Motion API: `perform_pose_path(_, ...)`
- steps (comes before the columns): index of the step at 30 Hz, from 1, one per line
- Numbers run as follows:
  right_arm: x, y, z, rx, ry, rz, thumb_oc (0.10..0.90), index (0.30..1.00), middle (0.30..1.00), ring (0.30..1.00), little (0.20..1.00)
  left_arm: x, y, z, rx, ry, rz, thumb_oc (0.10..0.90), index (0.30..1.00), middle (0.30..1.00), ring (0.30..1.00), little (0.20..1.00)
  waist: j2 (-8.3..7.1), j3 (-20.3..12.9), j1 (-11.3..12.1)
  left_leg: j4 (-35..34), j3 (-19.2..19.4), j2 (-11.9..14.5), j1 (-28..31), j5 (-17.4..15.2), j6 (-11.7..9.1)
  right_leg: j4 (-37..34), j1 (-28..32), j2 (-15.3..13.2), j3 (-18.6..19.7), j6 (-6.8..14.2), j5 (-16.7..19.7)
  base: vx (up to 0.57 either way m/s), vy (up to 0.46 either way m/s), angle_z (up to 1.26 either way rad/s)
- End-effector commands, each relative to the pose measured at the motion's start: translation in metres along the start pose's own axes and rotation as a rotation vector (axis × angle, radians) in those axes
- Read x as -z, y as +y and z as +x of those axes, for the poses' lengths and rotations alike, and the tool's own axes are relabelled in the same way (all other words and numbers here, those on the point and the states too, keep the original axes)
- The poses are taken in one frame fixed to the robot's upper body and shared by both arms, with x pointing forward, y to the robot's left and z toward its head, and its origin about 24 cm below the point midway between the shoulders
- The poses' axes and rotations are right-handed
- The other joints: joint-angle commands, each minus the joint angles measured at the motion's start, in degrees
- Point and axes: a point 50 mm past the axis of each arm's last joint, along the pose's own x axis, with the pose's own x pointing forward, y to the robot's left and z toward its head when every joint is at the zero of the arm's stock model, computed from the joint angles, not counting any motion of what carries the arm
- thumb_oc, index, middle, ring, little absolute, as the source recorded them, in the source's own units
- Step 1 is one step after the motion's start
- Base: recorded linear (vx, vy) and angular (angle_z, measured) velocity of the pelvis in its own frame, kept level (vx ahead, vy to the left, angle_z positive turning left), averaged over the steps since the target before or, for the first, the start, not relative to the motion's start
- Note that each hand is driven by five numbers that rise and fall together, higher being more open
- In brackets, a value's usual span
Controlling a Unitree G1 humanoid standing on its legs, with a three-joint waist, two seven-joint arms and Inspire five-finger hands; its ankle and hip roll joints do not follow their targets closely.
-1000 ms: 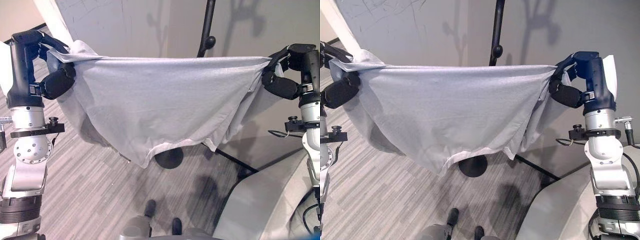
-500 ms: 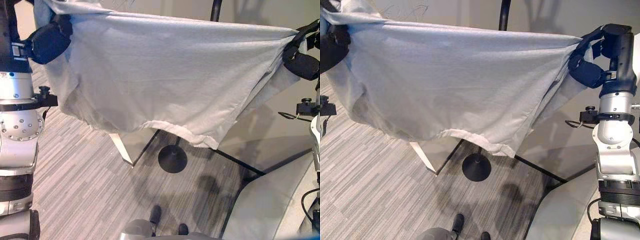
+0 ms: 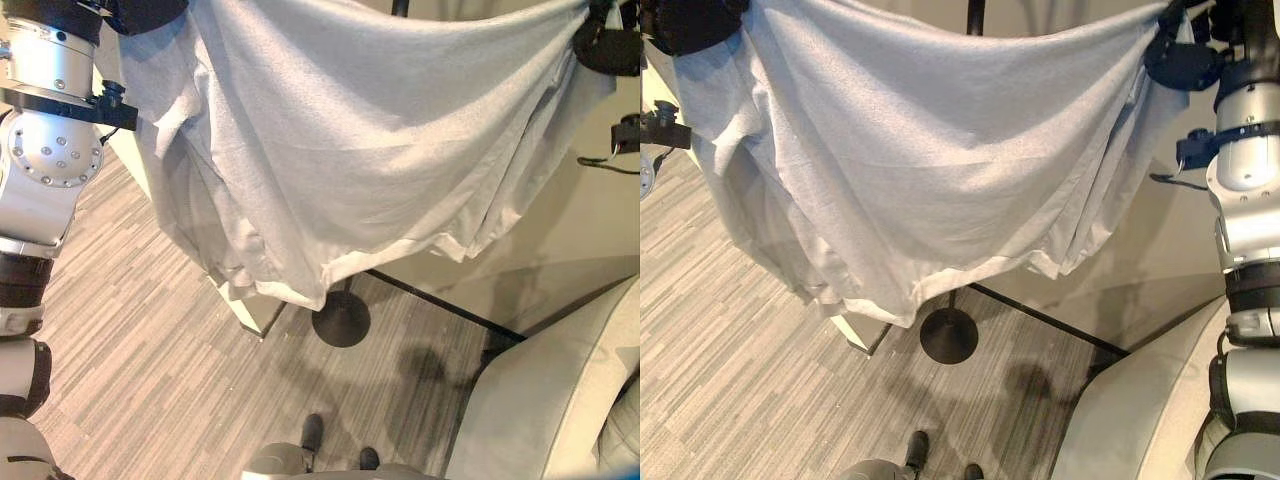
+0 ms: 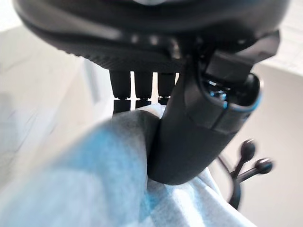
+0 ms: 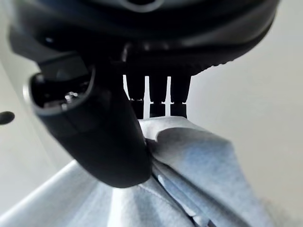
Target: Hang the clothes on the sofa on the clothes rack.
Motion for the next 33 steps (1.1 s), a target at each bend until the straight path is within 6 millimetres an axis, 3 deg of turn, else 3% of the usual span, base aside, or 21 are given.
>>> perform_pose_path(1, -0.037, -0.021, 0.018, 0.092, -0.125, 0.041, 0.400, 0.300, 0.300, 0.300, 0.300, 0.015, 0.026, 0.015, -0.104, 0.076, -0.001, 0.400, 0.300, 0.300, 0.300, 0.300, -3.13, -11.97, 1.31, 0.03, -0.48, 2.80, 2.57, -7.07, -2.21, 0.15, -3.92, -3.55, -3.40, 3.35, 7.17, 0.05, -0.022, -0.06)
perform_pose_path(6, -0.044, -0.022, 0.037, 0.098, -0.072, 0.018, 0.400, 0.300, 0.300, 0.300, 0.300, 0.027, 0.023, 0.032, -0.052, 0.150, 0.043, 0.400, 0.300, 0.300, 0.300, 0.300, -3.17, -11.82, 1.06, 0.03, -0.28, 3.09, 2.26, -7.38, -2.50, 0.15, -4.43, -3.19, -3.12, 3.44, 7.04, 0.02, -0.007, -0.08)
perform_pose_path(8, -0.054, -0.023, 0.052, 0.121, -0.037, -0.020, 0.400, 0.300, 0.300, 0.300, 0.300, 0.034, 0.022, 0.048, -0.018, 0.204, 0.119, 0.400, 0.300, 0.300, 0.300, 0.300, -3.15, -11.80, 0.69, 0.03, 0.06, 3.41, 1.53, -7.06, -2.87, 0.15, -5.36, -2.93, -3.00, 3.66, 7.30, 0.02, -0.001, -0.07)
perform_pose_path(13, -0.060, -0.028, 0.059, 0.154, -0.013, -0.024, 0.400, 0.300, 0.300, 0.300, 0.300, 0.035, 0.026, 0.056, -0.026, 0.226, 0.143, 0.400, 0.300, 0.300, 0.300, 0.300, -3.44, -11.94, 0.72, 0.03, 0.12, 3.48, 0.49, -6.91, -3.03, 0.15, -6.62, -2.55, -2.83, 3.77, 7.45, 0.01, -0.001, -0.04)
perform_pose_path(16, -0.061, -0.029, 0.062, 0.142, 0.007, -0.125, 0.400, 0.300, 0.300, 0.300, 0.300, 0.031, 0.024, 0.064, -0.013, 0.217, 0.172, 0.400, 0.300, 0.300, 0.300, 0.300, -3.68, -11.95, 0.73, 0.03, 0.05, 3.59, 0.11, -6.82, -3.14, 0.15, -7.00, -2.39, -2.77, 3.78, 7.39, 0.01, -0.006, -0.02)
perform_pose_path(17, -0.060, -0.027, 0.064, 0.135, 0.030, -0.235, 0.400, 0.300, 0.300, 0.300, 0.300, 0.034, 0.019, 0.066, -0.003, 0.248, 0.186, 0.400, 0.300, 0.300, 0.300, 0.300, -3.72, -11.71, 0.61, 0.03, -0.04, 3.60, -0.30, -6.70, -3.17, 0.15, -7.53, -2.27, -2.73, 3.87, 7.46, 0.00, 0.000, 0.00)
perform_pose_path(19, -0.057, -0.026, 0.064, 0.129, 0.038, -0.260, 0.400, 0.300, 0.300, 0.300, 0.300, 0.034, 0.015, 0.068, 0.003, 0.254, 0.190, 0.400, 0.300, 0.300, 0.300, 0.300, -3.71, -11.38, 0.65, 0.03, -0.20, 3.55, -0.66, -6.58, -3.16, 0.15, -7.86, -2.25, -2.72, 3.92, 7.53, -0.02, 0.002, 0.00)
perform_pose_path(23, -0.034, -0.017, 0.058, 0.085, 0.122, -0.290, 0.400, 0.300, 0.300, 0.300, 0.300, 0.042, 0.001, 0.062, 0.041, 0.293, 0.187, 0.400, 0.300, 0.300, 0.300, 0.300, -3.79, -11.05, 0.77, 0.03, -0.43, 3.47, -1.31, -6.37, -3.11, 0.15, -8.50, -2.20, -2.97, 3.96, 7.65, -0.01, 0.002, 0.00)
perform_pose_path(25, -0.013, -0.004, 0.049, 0.051, 0.180, -0.248, 0.400, 0.300, 0.300, 0.300, 0.300, 0.051, -0.009, 0.053, 0.059, 0.336, 0.172, 0.400, 0.300, 0.300, 0.300, 0.300, -3.71, -10.70, 0.82, 0.03, -0.38, 3.42, -1.37, -6.37, -2.96, 0.15, -8.59, -2.17, -2.83, 3.87, 7.57, 0.00, 0.007, -0.02)
perform_pose_path(27, 0.009, 0.022, 0.034, 0.018, 0.230, -0.112, 0.400, 0.300, 0.300, 0.300, 0.300, 0.060, -0.022, 0.038, 0.072, 0.387, 0.123, 0.400, 0.300, 0.300, 0.300, 0.300, -3.59, -10.16, 0.82, 0.03, -0.57, 3.31, -1.40, -6.37, -2.81, 0.15, -8.58, -2.16, -2.80, 3.72, 7.54, -0.01, 0.026, -0.04)
perform_pose_path(28, 0.025, 0.049, 0.019, -0.052, 0.255, -0.072, 0.400, 0.300, 0.300, 0.300, 0.300, 0.069, -0.032, 0.023, 0.072, 0.434, 0.053, 0.400, 0.300, 0.300, 0.300, 0.300, -3.58, -9.46, 0.77, 0.03, -0.69, 3.25, -1.44, -6.41, -2.64, 0.15, -8.63, -2.16, -2.74, 3.59, 7.43, 0.00, 0.000, 0.00)
perform_pose_path(32, 0.049, 0.104, -0.028, -0.199, 0.255, -0.004, 0.400, 0.300, 0.300, 0.300, 0.300, 0.087, -0.061, -0.033, 0.116, 0.539, -0.066, 0.400, 0.300, 0.300, 0.300, 0.300, -3.31, -8.61, 0.37, 0.03, -0.74, 3.12, -0.81, -6.91, -2.15, 0.15, -8.03, -2.28, -2.54, 3.14, 7.01, 0.00, 0.009, -0.04)
perform_pose_path(33, 0.066, 0.125, -0.057, -0.242, 0.304, 0.046, 0.400, 0.300, 0.300, 0.300, 0.300, 0.091, -0.080, -0.058, 0.154, 0.587, -0.123, 0.400, 0.300, 0.300, 0.300, 0.300, -3.10, -8.27, 0.14, 0.03, -0.84, 3.10, -0.31, -7.15, -1.98, 0.15, -7.60, -2.45, -2.50, 2.90, 6.81, 0.00, 0.000, 0.00)
